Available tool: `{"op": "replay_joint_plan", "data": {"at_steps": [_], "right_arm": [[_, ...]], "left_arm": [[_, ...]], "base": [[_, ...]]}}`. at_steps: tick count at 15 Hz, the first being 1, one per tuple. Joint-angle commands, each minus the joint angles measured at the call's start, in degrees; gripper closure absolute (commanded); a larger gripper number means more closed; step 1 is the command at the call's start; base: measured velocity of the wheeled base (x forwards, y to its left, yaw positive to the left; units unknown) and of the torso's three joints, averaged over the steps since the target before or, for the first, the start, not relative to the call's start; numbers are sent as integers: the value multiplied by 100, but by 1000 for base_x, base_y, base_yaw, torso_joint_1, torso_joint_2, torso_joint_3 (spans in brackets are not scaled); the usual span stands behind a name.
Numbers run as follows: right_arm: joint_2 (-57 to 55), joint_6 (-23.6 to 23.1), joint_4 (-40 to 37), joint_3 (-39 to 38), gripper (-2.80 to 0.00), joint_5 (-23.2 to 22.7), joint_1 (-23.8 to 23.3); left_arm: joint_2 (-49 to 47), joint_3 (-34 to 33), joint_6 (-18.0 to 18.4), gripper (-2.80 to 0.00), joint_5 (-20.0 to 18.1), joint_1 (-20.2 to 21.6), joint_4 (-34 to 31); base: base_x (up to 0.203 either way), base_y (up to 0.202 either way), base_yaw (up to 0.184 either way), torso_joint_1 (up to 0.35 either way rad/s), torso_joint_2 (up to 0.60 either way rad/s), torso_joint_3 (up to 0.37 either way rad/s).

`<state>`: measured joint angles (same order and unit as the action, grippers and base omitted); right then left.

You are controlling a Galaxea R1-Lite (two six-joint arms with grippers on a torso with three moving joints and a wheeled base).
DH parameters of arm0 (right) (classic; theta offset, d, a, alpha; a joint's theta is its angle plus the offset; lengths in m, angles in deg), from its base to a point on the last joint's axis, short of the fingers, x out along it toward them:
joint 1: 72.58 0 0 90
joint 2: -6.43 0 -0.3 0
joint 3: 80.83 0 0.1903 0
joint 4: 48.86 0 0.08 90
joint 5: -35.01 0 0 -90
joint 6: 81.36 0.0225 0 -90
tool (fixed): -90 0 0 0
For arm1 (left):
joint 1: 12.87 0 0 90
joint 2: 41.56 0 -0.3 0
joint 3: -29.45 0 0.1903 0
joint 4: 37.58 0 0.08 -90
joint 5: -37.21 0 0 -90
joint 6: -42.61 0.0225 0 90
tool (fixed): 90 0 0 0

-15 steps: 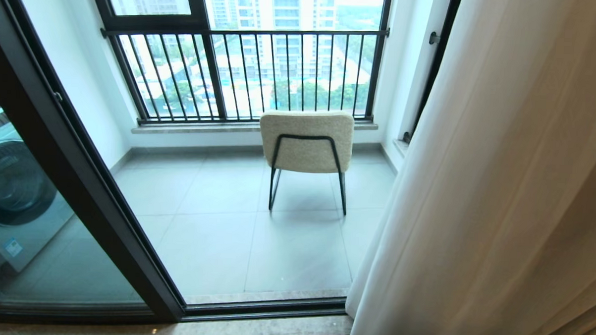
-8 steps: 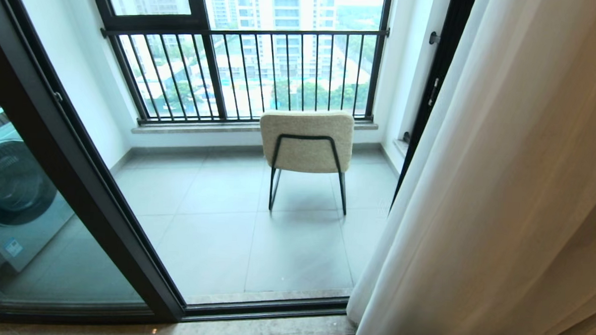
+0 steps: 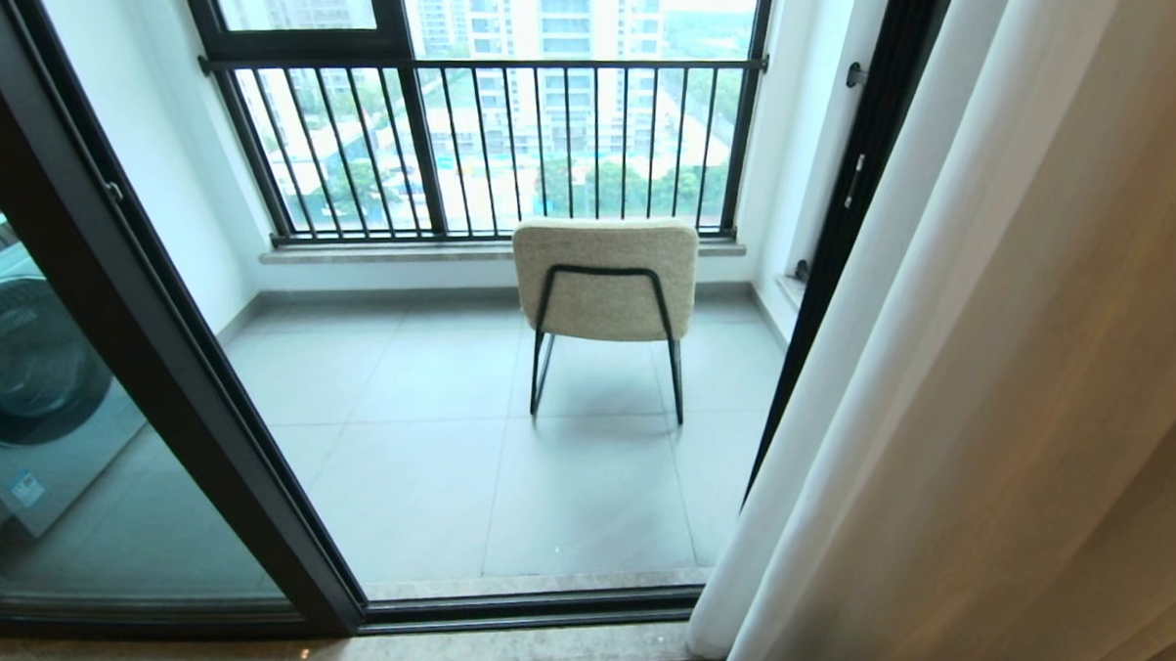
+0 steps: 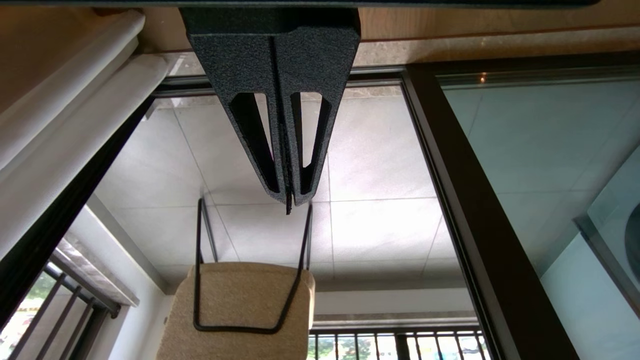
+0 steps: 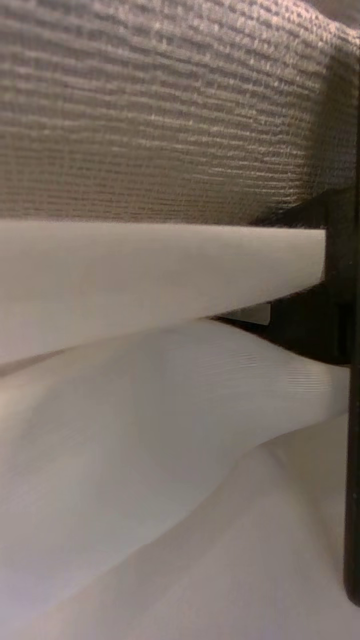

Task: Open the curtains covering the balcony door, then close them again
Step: Pull the inner curtains open on both sides

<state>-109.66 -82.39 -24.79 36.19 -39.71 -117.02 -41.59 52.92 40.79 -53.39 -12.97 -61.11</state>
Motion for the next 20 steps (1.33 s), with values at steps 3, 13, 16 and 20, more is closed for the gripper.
{"op": "replay_joint_plan", "data": {"at_steps": [3,13,16,20], "right_arm": [[391,6,55,-249,0,-17,550],[1665,-359,44,-1757,0,-15,1678],[2113,-534,50,-2445,0,-53,1835],[2624,-617,18,-3089,0,-61,2272]], "left_arm": [[2,-1,-3,0,-2,1,-1],[2,-1,-3,0,-2,1,-1],[2,-1,-3,0,-2,1,-1],[2,-1,-3,0,-2,1,-1]], "base": [[0,0,0,0,0,0],[0,0,0,0,0,0],[0,0,0,0,0,0],[0,0,0,0,0,0]]}}
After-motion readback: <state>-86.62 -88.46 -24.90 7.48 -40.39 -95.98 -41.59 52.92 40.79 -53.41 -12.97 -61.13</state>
